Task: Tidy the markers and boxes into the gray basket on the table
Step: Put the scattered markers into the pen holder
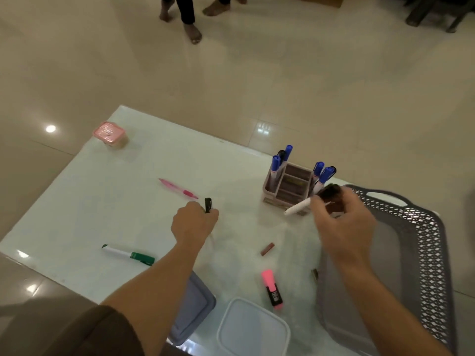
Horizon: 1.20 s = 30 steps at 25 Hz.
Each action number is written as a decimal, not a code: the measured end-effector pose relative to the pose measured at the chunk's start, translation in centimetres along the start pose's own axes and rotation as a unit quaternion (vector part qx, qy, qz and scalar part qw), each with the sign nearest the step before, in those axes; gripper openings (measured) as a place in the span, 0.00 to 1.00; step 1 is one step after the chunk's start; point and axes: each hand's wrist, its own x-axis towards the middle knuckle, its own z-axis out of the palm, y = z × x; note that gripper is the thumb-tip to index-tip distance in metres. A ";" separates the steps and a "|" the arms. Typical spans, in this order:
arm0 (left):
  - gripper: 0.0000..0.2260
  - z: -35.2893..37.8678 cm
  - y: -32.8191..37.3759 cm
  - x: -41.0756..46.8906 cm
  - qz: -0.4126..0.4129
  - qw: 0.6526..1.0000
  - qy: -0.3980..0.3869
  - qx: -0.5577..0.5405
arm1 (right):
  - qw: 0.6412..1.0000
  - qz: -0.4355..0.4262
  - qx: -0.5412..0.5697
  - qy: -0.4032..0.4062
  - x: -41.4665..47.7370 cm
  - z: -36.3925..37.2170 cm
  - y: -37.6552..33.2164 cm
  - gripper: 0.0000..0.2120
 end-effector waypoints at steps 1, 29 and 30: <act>0.12 -0.7 1.2 -0.6 0.016 0.998 0.040 -0.052 | 0.999 0.000 0.003 0.032 0.3 -1.5 -0.2 0.03; 0.14 -5.1 1.7 -1.4 0.125 0.966 0.218 -0.063 | 0.987 0.039 -0.155 -0.007 1.7 0.7 3.2 0.11; 0.15 -6.0 -2.0 -0.9 0.021 0.970 0.235 -0.058 | 0.985 0.021 -0.166 -0.041 0.3 1.0 3.2 0.08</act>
